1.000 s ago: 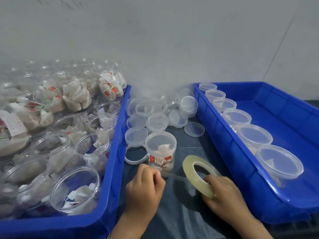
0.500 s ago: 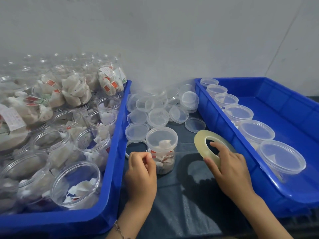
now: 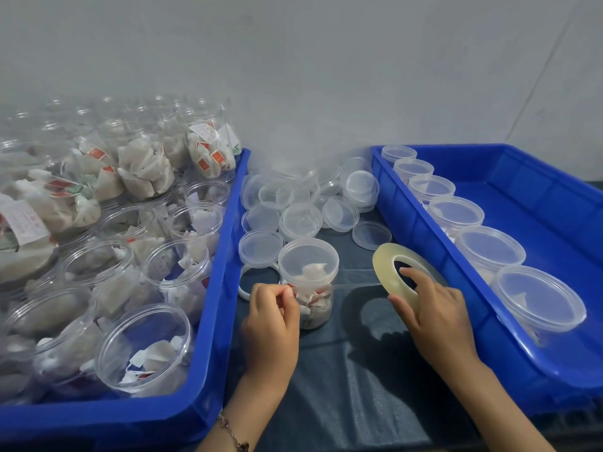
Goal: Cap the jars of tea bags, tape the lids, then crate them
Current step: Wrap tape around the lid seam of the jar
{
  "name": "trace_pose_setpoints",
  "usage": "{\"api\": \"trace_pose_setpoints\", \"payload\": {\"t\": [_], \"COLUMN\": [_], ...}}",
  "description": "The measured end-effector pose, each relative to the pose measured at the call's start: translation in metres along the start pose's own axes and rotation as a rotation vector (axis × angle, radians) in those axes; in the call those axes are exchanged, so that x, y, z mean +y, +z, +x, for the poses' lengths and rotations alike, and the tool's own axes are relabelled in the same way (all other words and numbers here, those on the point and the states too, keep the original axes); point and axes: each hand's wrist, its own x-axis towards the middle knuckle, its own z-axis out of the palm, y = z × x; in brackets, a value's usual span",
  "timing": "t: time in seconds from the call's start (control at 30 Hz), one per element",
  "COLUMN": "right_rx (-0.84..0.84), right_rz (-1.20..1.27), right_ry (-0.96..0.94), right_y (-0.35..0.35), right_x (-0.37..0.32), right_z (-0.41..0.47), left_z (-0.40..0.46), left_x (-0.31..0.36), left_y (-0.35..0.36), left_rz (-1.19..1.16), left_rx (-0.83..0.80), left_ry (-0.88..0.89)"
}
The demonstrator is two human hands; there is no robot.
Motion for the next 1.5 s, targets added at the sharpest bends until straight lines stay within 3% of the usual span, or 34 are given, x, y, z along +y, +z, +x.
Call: {"api": "trace_pose_setpoints", "payload": {"t": [0.77,1.2,1.4,1.5], "right_rx": [0.060,0.109,0.122,0.126], "right_rz": [-0.014,-0.001,-0.010,-0.010], "right_ry": [-0.020,-0.029,-0.043,-0.044], "right_y": [0.008,0.020,0.021,0.021], "right_x": [0.004,0.003,0.006,0.005], "right_z": [0.001,0.003,0.003,0.003], "left_z": [0.000,-0.002,-0.004,-0.003], "left_x": [-0.006,-0.010,-0.011,-0.014], "left_y": [0.004,0.008,0.011,0.013], "left_rz": [0.043,0.007,-0.048,-0.105], "left_rx": [-0.032,0.042,0.039,0.043], "left_ry": [-0.019,0.005,-0.037,-0.189]}}
